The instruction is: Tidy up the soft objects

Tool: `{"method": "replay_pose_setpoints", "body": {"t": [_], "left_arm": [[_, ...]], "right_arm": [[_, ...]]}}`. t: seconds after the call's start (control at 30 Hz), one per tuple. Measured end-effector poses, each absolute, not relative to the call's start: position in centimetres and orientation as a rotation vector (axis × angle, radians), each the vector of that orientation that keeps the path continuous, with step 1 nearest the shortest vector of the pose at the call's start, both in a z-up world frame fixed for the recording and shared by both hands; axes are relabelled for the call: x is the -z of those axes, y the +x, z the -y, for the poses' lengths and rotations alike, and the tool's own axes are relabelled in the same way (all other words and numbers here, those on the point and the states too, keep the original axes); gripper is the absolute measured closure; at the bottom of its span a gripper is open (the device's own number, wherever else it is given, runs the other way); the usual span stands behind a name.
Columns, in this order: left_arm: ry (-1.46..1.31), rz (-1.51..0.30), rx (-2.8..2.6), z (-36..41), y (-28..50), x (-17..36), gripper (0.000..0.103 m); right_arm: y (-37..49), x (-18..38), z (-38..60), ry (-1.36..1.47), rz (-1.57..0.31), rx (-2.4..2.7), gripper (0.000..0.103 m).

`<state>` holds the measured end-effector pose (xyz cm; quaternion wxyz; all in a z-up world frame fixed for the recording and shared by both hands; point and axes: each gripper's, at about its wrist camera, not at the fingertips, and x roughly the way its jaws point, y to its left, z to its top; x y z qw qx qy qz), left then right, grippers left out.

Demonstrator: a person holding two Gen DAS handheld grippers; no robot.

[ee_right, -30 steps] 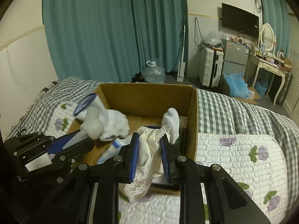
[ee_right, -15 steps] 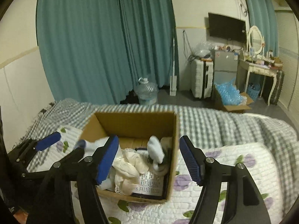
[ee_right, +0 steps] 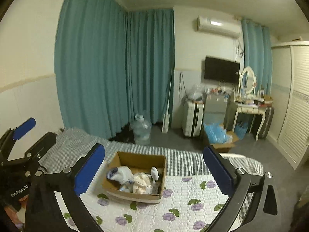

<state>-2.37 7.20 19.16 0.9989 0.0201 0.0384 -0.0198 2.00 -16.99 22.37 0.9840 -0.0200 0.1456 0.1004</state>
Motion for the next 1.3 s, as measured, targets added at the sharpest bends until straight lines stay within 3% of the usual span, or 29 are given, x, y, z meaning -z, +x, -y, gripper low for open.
{"method": "replay_pose_setpoints", "body": {"t": [0.2, 0.37, 0.6, 0.77, 1.3], "left_arm": [[-0.023, -0.054, 0.038, -9.2, -5.1, -17.3, 0.015], [-0.045, -0.078, -0.054, -10.4, -3.7, -12.3, 0.015], [-0.025, -0.229, -0.113, -10.1, 2.0, -1.9, 0.015], [-0.036, -0.307, -0.09, -9.2, 3.8, 0.8, 0.015], [0.002, -0.334, -0.046, -8.5, 2.7, 1.6, 0.015]], "right_arm": [[-3.7, -21.7, 17.3, -0.001, -0.188, -0.212, 0.0], [-3.8, -16.3, 18.0, 0.054, -0.135, -0.207, 0.0], [2.6, -4.3, 17.8, 0.022, -0.28, -0.168, 0.0], [5.7, 1.4, 16.9, -0.025, -0.421, -0.175, 0.0], [5.1, 1.1, 16.5, -0.013, -0.413, -0.18, 0.0]]}}
